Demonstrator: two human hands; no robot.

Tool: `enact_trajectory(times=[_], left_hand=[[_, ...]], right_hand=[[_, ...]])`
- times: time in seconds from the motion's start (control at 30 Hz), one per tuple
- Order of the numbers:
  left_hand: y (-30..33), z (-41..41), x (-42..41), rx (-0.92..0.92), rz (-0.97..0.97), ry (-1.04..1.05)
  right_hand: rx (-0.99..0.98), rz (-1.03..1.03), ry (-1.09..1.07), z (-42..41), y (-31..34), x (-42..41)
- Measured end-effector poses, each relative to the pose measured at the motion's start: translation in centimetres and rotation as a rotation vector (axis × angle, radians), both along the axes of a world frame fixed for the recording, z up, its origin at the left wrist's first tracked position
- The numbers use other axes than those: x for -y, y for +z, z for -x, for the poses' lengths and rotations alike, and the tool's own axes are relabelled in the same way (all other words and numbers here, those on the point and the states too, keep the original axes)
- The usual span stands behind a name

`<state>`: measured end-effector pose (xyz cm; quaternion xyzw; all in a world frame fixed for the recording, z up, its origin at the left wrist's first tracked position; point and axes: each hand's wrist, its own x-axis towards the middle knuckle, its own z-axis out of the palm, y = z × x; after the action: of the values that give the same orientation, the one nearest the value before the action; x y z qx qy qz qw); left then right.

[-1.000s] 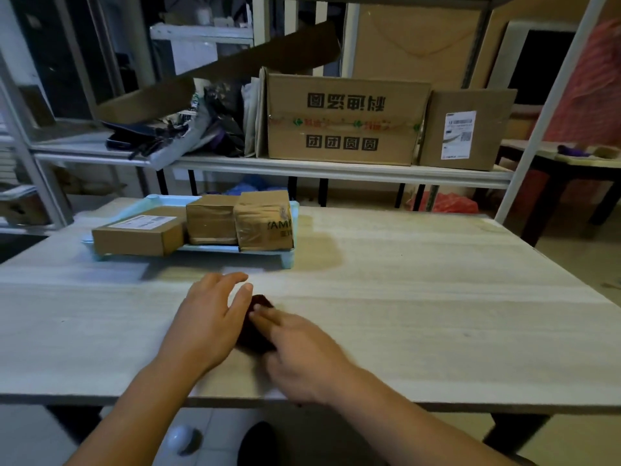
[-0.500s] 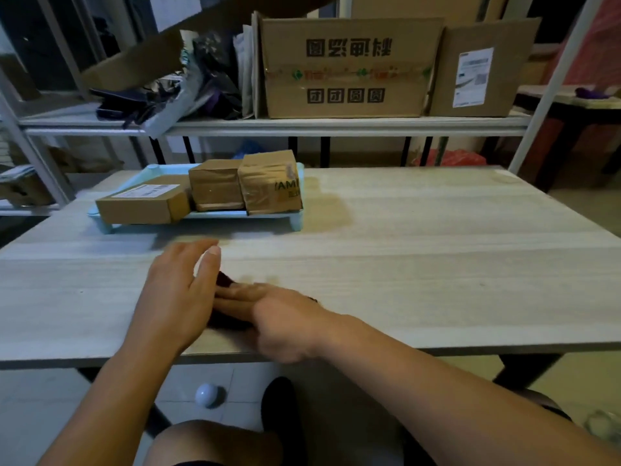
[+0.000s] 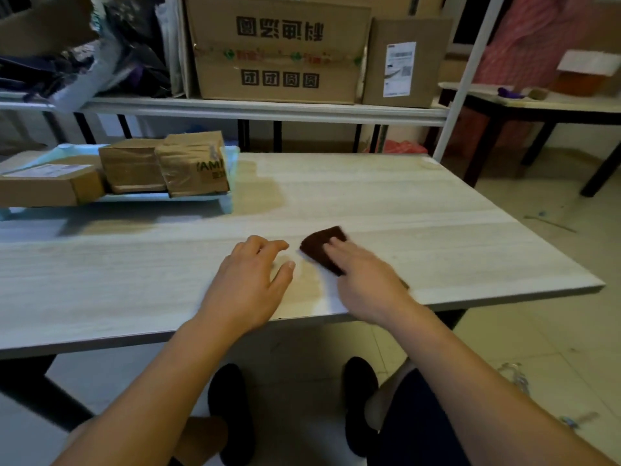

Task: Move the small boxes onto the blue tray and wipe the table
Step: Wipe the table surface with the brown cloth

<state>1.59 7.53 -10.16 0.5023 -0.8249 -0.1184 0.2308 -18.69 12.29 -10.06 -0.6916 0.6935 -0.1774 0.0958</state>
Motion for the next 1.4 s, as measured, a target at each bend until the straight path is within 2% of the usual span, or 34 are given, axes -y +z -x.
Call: enact_trajectory(times=[0.07, 0.13, 0.2, 0.3, 0.37, 0.53, 0.57, 0.67, 0.77, 0.83, 0.93, 1.0, 1.07, 1.17, 1.23, 1.33, 1.4], left_hand=[[0.1, -0.2, -0.4, 0.002, 0.015, -0.002], [0.3, -0.2, -0.7, -0.003, 0.018, 0.009], [0.6, -0.2, -1.0, -0.014, 0.007, 0.003], [0.9, 0.8, -1.6, -0.029, 0.008, -0.022], [1.1, 1.9, -2.1, -0.043, 0.003, -0.045], [1.9, 4.9, -2.4, -0.089, -0.021, -0.118], [2.1, 5.2, -2.4, -0.121, -0.037, -0.118], [2.9, 5.9, -2.5, -0.276, -0.093, -0.113], [3.7, 6.6, -2.7, -0.433, -0.232, -0.100], [4.2, 7.2, -2.6, -0.567, -0.395, -0.110], [4.8, 8.3, -2.4, -0.756, -0.663, -0.228], [5.1, 9.1, -2.8, -0.802, -0.748, -0.313], [5.5, 9.9, -3.1, -0.841, -0.743, -0.320], [5.8, 10.5, -3.1, -0.928, -0.637, -0.207], [5.8, 10.4, -2.8, -0.996, -0.592, -0.143], [6.1, 10.0, -2.1, -1.098, -0.599, -0.068], [6.4, 9.9, -1.9, -1.124, -0.578, -0.049]], right_hand=[[-0.005, -0.007, 0.168, -1.2, 0.0, -1.9], [-0.008, -0.052, 0.238, 0.7, 0.2, -3.3], [0.019, -0.067, 0.132, 4.9, 0.1, -3.5], [0.011, 0.004, -0.186, 10.6, 0.2, -3.8], [0.008, -0.001, -0.242, 11.1, 0.1, -3.8], [0.222, -0.148, 0.045, 7.0, 1.5, -5.2], [0.357, -0.150, 0.024, 6.9, 2.4, -5.4], [0.985, -0.096, -0.134, 8.7, 3.8, -6.0], [1.553, -0.117, -0.084, 10.3, 3.7, -6.6], [1.753, -0.132, -0.021, 10.3, 3.6, -6.6], [1.873, -0.140, 0.108, 9.5, 3.9, -6.8], [1.874, -0.171, 0.263, 8.9, 4.0, -6.6], [1.812, -0.174, 0.327, 8.6, 3.8, -6.2], [1.632, -0.135, 0.223, 8.3, 3.8, -5.7], [1.425, -0.027, 0.072, 7.6, 4.2, -5.3], [1.052, 0.241, -0.197, 6.6, 4.5, -4.3], [0.781, 0.391, -0.256, 5.7, 4.9, -3.7]])
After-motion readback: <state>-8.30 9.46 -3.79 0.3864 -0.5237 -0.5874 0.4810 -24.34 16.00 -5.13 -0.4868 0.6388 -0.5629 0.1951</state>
